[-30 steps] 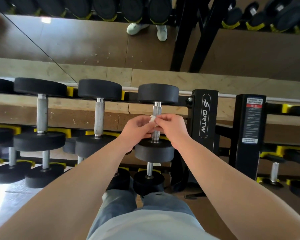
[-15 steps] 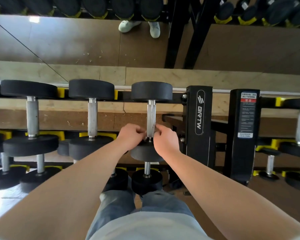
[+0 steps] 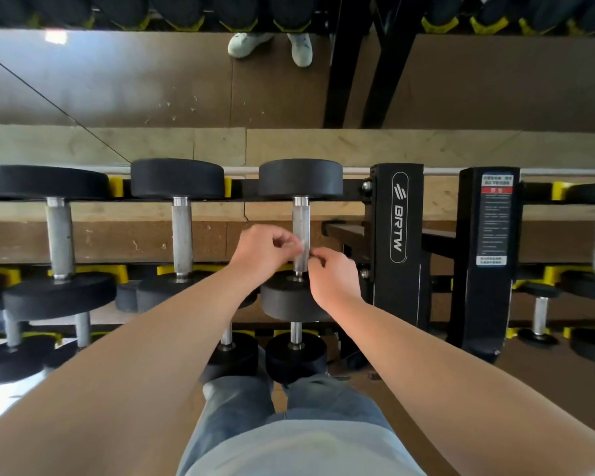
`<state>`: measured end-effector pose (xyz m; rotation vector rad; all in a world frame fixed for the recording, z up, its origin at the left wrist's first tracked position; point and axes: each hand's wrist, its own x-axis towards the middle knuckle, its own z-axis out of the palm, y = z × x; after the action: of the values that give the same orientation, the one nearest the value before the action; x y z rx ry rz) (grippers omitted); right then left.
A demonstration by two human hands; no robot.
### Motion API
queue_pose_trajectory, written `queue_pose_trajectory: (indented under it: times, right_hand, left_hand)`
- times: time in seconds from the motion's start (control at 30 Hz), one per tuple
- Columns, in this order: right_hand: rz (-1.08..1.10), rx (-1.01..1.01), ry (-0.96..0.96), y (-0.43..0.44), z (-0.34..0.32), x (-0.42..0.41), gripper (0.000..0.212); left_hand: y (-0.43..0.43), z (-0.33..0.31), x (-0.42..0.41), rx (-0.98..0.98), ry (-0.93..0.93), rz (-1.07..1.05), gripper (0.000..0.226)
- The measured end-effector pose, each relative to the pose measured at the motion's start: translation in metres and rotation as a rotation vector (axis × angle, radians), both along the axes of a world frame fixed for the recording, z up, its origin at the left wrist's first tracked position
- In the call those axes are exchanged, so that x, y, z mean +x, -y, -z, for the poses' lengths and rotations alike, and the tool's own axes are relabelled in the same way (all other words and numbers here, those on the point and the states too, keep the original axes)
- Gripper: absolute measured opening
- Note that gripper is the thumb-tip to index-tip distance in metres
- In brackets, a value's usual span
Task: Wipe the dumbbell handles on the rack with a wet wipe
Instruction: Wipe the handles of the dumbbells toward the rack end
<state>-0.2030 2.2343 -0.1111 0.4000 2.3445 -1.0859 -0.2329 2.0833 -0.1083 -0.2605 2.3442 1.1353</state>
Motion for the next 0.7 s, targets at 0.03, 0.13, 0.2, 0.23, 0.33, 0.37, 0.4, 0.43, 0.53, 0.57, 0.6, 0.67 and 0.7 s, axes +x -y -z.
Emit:
queue_pose_trajectory:
  times: [0.03, 0.13, 0.2, 0.23, 0.33, 0.37, 0.4, 0.43, 0.53, 0.57, 0.6, 0.67, 0.7]
  right_hand:
    - [0.002, -0.009, -0.002, 0.000, 0.001, 0.000, 0.032]
    - [0.014, -0.028, -0.007, 0.000, 0.001, 0.000, 0.032]
    - [0.023, -0.032, -0.006, -0.001, 0.000, 0.000, 0.031]
    - [0.031, -0.035, -0.004, -0.002, -0.001, 0.001, 0.031]
    - [0.054, -0.035, 0.001, -0.001, 0.000, 0.001, 0.031]
    - [0.063, -0.034, 0.002, -0.001, 0.000, 0.001, 0.031]
    - [0.069, -0.037, 0.003, -0.001, 0.000, 0.001, 0.031]
    - [0.070, -0.043, 0.004, -0.001, 0.000, 0.001, 0.030]
    - [0.069, -0.054, 0.000, 0.000, -0.002, 0.001, 0.028]
    - [0.069, -0.052, -0.003, 0.000, -0.001, 0.001, 0.027]
    - [0.065, -0.046, -0.001, 0.000, -0.002, 0.001, 0.026]
    - [0.052, -0.032, 0.004, 0.000, -0.001, 0.001, 0.024]
    - [0.046, -0.030, 0.006, -0.001, -0.001, 0.001, 0.024]
  left_hand:
    - [0.003, 0.002, 0.007, -0.029, 0.051, 0.094, 0.011]
    - [0.008, 0.007, 0.018, -0.091, 0.085, 0.172, 0.005]
    - [0.005, 0.010, 0.017, -0.046, 0.044, 0.056, 0.007]
    - [0.003, 0.011, 0.014, -0.021, 0.028, -0.002, 0.009]
    - [-0.006, 0.009, -0.001, 0.021, -0.037, -0.169, 0.010]
    - [-0.009, 0.006, -0.010, 0.046, -0.057, -0.260, 0.012]
    - [-0.013, 0.001, -0.021, 0.074, -0.068, -0.338, 0.013]
    - [-0.016, -0.002, -0.030, 0.098, -0.066, -0.390, 0.014]
    - [-0.020, -0.003, -0.033, 0.141, -0.024, -0.394, 0.009]
    - [-0.020, -0.004, -0.027, 0.124, -0.009, -0.324, 0.008]
    - [-0.021, -0.004, -0.019, 0.085, 0.009, -0.231, 0.008]
    - [-0.022, -0.002, -0.003, 0.024, 0.032, -0.092, 0.010]
    - [-0.021, -0.001, 0.003, 0.014, 0.046, -0.067, 0.010]
